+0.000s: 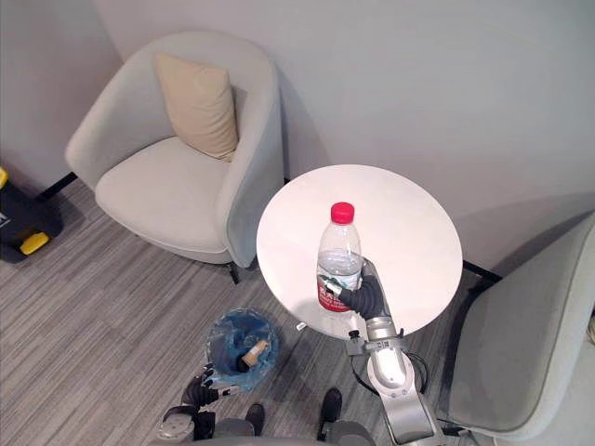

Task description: Gather rubbish on tea table into small bin, then transfer packed bag to large trash can.

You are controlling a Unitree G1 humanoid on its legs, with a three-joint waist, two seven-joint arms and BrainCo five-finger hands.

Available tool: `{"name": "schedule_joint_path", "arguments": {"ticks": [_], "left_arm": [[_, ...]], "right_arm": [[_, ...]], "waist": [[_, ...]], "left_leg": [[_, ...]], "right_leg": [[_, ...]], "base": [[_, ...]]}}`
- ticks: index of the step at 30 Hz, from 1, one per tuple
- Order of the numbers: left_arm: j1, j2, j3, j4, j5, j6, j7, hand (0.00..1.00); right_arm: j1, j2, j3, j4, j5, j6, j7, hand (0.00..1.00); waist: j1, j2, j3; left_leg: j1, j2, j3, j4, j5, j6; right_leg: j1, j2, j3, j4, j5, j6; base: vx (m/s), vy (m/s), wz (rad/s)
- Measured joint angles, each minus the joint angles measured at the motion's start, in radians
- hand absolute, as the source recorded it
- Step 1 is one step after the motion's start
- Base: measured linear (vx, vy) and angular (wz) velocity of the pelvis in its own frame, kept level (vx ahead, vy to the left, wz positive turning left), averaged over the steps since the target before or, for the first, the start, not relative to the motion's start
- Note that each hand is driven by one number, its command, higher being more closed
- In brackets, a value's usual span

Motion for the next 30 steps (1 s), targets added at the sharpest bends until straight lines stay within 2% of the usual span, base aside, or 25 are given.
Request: {"name": "schedule_joint_path", "arguments": {"ticks": [3,4,5,6,7,8,9,10,12,13,14,16,17,19,20,21,22,23,24,25,26,27,28,29,30], "left_arm": [[-0.002,-0.003,-0.010,0.007,0.000,-0.005,0.000,0.00],[-0.003,-0.003,-0.022,0.007,0.000,-0.010,0.001,0.00],[-0.004,-0.004,-0.026,0.007,0.000,-0.015,0.000,0.00],[-0.003,-0.004,-0.026,0.009,0.000,-0.016,0.000,0.00],[0.001,-0.013,-0.027,0.015,0.001,-0.019,0.000,0.00],[0.002,-0.021,-0.027,0.022,0.002,-0.019,0.001,0.00],[0.003,-0.024,-0.029,0.022,0.004,-0.019,0.001,0.00],[0.012,-0.027,-0.036,0.022,0.008,-0.020,0.001,0.00],[0.018,-0.026,-0.042,0.022,0.017,-0.021,0.001,0.00],[0.016,-0.025,-0.044,0.022,0.025,-0.021,0.000,0.00],[0.015,-0.022,-0.043,0.020,0.026,-0.021,0.001,0.00],[0.007,-0.014,-0.045,0.016,0.026,-0.022,0.001,0.00],[0.001,-0.002,-0.045,0.014,0.027,-0.021,0.001,0.00],[0.001,0.015,-0.045,-0.001,0.026,-0.021,0.001,0.00],[0.001,0.019,-0.045,-0.004,0.026,-0.021,0.001,0.00],[0.000,0.023,-0.045,-0.005,0.026,-0.020,0.001,0.00],[0.001,0.023,-0.045,-0.005,0.026,-0.020,0.001,0.00],[0.001,0.027,-0.046,-0.009,0.026,-0.021,0.001,0.00],[0.003,0.026,-0.046,-0.018,0.026,-0.021,0.001,0.00],[0.006,0.026,-0.046,-0.023,0.026,-0.021,0.001,0.00],[0.006,0.025,-0.049,-0.025,0.025,-0.021,0.001,0.00],[0.007,0.029,-0.049,-0.024,0.025,-0.021,0.002,0.00],[0.005,0.049,-0.049,-0.024,0.026,-0.022,0.001,0.00],[-0.005,0.038,-0.045,-0.014,0.026,-0.021,0.000,0.00],[-0.005,0.035,-0.045,-0.014,0.026,-0.022,0.000,0.00]], "right_arm": [[0.003,-0.023,0.010,0.000,0.000,-0.005,0.000,1.00],[0.003,-0.030,0.012,0.000,0.000,-0.005,-0.002,1.00],[0.002,-0.037,0.014,0.000,0.000,-0.005,-0.004,1.00],[0.000,-0.042,0.015,0.000,0.000,-0.006,-0.008,1.00],[-0.009,-0.051,0.012,0.001,0.000,-0.006,-0.026,1.00],[-0.017,-0.061,0.006,0.002,0.000,-0.006,-0.034,1.00],[-0.021,-0.066,0.003,0.002,0.000,-0.005,-0.039,1.00],[-0.028,-0.067,-0.006,0.002,0.001,-0.005,-0.042,1.00],[-0.030,-0.062,-0.014,0.002,0.001,-0.005,-0.044,1.00],[-0.029,-0.061,-0.016,0.002,0.000,-0.004,-0.046,1.00],[-0.029,-0.056,-0.015,0.005,0.000,-0.004,-0.046,1.00],[-0.028,-0.036,-0.013,0.006,0.000,-0.003,-0.045,1.00],[-0.033,-0.016,-0.009,0.006,-0.002,-0.003,-0.045,1.00],[-0.041,0.003,0.004,0.009,-0.009,-0.003,-0.044,1.00],[-0.043,0.005,0.009,0.011,-0.010,-0.003,-0.043,1.00],[-0.044,0.004,0.017,0.020,-0.010,-0.002,-0.042,1.00],[-0.044,0.004,0.017,0.022,-0.010,-0.001,-0.042,1.00],[-0.038,0.003,0.012,0.026,-0.016,0.003,-0.041,1.00],[-0.036,-0.002,0.006,0.027,-0.021,0.004,-0.040,1.00],[-0.036,-0.004,0.005,0.029,-0.023,0.004,-0.039,1.00],[-0.035,-0.001,0.006,0.032,-0.025,0.003,-0.038,1.00],[-0.034,-0.001,0.006,0.032,-0.025,0.001,-0.038,1.00],[-0.034,0.003,0.006,0.031,-0.027,0.000,-0.038,1.00],[-0.036,-0.005,-0.006,0.041,-0.027,-0.001,-0.038,1.00],[-0.035,-0.005,-0.008,0.044,-0.027,0.000,-0.038,1.00]], "waist": [[0.003,0.011,0.001],[0.002,0.015,0.000],[0.002,0.018,0.000],[-0.004,0.022,0.001],[-0.023,0.036,-0.002],[-0.023,0.046,-0.006],[-0.023,0.057,-0.011],[-0.022,0.073,-0.017],[-0.024,0.080,-0.021],[-0.026,0.084,-0.025],[-0.025,0.074,-0.023],[-0.022,0.048,-0.015],[-0.021,0.027,-0.009],[-0.022,-0.005,0.002],[-0.023,-0.010,0.004],[-0.026,-0.015,0.006],[-0.025,-0.015,0.006],[-0.032,-0.019,0.007],[-0.042,-0.018,0.008],[-0.048,-0.015,0.009],[-0.054,-0.001,0.018],[-0.053,-0.015,0.013],[-0.052,-0.048,0.012],[-0.054,-0.036,0.019],[-0.052,-0.032,0.018]], "left_leg": [[-0.049,-0.010,-0.046,0.027,0.007,0.006],[-0.064,-0.011,-0.020,0.036,-0.006,0.059],[-0.077,0.004,0.094,0.037,-0.023,0.188],[-0.081,0.015,0.162,0.036,-0.029,0.242],[-0.090,0.058,0.325,0.042,-0.031,0.253],[-0.105,0.085,0.410,0.066,-0.028,0.249],[-0.110,0.097,0.445,0.077,-0.026,0.245],[-0.114,0.108,0.469,0.089,-0.010,0.221],[-0.110,0.108,0.456,0.089,0.022,0.127],[-0.102,0.107,0.455,0.075,0.039,0.063],[-0.091,0.098,0.456,0.058,0.048,0.045],[-0.080,0.079,0.456,0.047,0.046,0.043],[-0.082,0.060,0.458,0.066,0.023,0.044],[-0.091,0.032,0.460,0.120,-0.023,0.048],[-0.097,0.024,0.458,0.143,-0.039,0.049],[-0.101,0.007,0.447,0.176,-0.065,0.051],[-0.100,0.005,0.445,0.178,-0.067,0.052],[-0.094,-0.013,0.410,0.184,-0.071,0.057],[-0.083,-0.015,0.378,0.182,-0.071,0.058],[-0.082,-0.005,0.357,0.181,-0.071,0.058],[-0.083,0.008,0.329,0.181,-0.071,0.058],[-0.085,0.009,0.318,0.182,-0.071,0.057],[-0.096,-0.013,0.307,0.197,-0.072,0.055],[-0.100,-0.012,0.284,0.212,-0.082,0.044],[-0.100,-0.011,0.283,0.212,-0.083,0.043]], "right_leg": [[-0.001,-0.011,-0.058,0.000,-0.019,0.005],[-0.001,-0.017,-0.067,0.000,-0.023,0.009],[-0.002,-0.023,-0.071,0.004,-0.035,0.027],[-0.003,-0.032,-0.065,0.011,-0.043,0.037],[-0.005,-0.057,-0.079,0.023,-0.048,0.036],[-0.009,-0.063,-0.090,0.029,-0.052,0.038],[-0.010,-0.065,-0.094,0.033,-0.053,0.041],[-0.010,-0.067,-0.096,0.045,-0.063,0.055],[-0.004,-0.069,-0.108,0.066,-0.075,0.064],[-0.005,-0.077,-0.111,0.082,-0.084,0.070],[-0.007,-0.086,-0.111,0.095,-0.091,0.074],[-0.029,-0.118,-0.106,0.164,-0.131,0.089],[-0.073,-0.164,-0.096,0.279,-0.186,0.102],[-0.121,-0.228,-0.063,0.430,-0.252,0.101],[-0.133,-0.242,-0.045,0.466,-0.267,0.102],[-0.155,-0.253,0.035,0.526,-0.272,0.100],[-0.158,-0.253,0.050,0.534,-0.272,0.100],[-0.160,-0.249,0.130,0.569,-0.269,0.077],[-0.171,-0.240,0.172,0.615,-0.256,0.034],[-0.196,-0.229,0.197,0.643,-0.274,0.010],[-0.192,-0.170,0.251,0.611,-0.331,0.036],[-0.189,-0.141,0.273,0.557,-0.342,0.040],[-0.174,-0.119,0.285,0.446,-0.287,0.039],[-0.137,-0.121,0.259,0.419,-0.285,0.071],[-0.133,-0.119,0.255,0.412,-0.282,0.074]], "base": [[-0.09,-0.009,0.62],[-0.07,0.033,0.57],[-0.05,0.009,0.60],[-0.03,0.061,0.86],[0.01,0.090,0.78],[0.03,0.138,0.64],[0.08,0.169,0.28],[0.09,0.147,0.19],[0.10,0.122,0.22],[0.12,0.133,0.21],[0.15,0.152,0.23],[0.13,0.120,0.14],[0.09,0.105,0.06],[0.07,0.089,0.07],[0.10,0.092,0.16],[0.11,0.085,0.15],[0.18,0.121,0.40],[0.20,0.093,0.62],[0.20,0.076,0.73],[0.17,-0.016,0.75],[0.09,-0.062,0.56],[0.08,-0.097,0.69],[0.11,-0.091,0.71],[0.09,-0.072,0.58],[0.09,-0.047,0.38]]}}
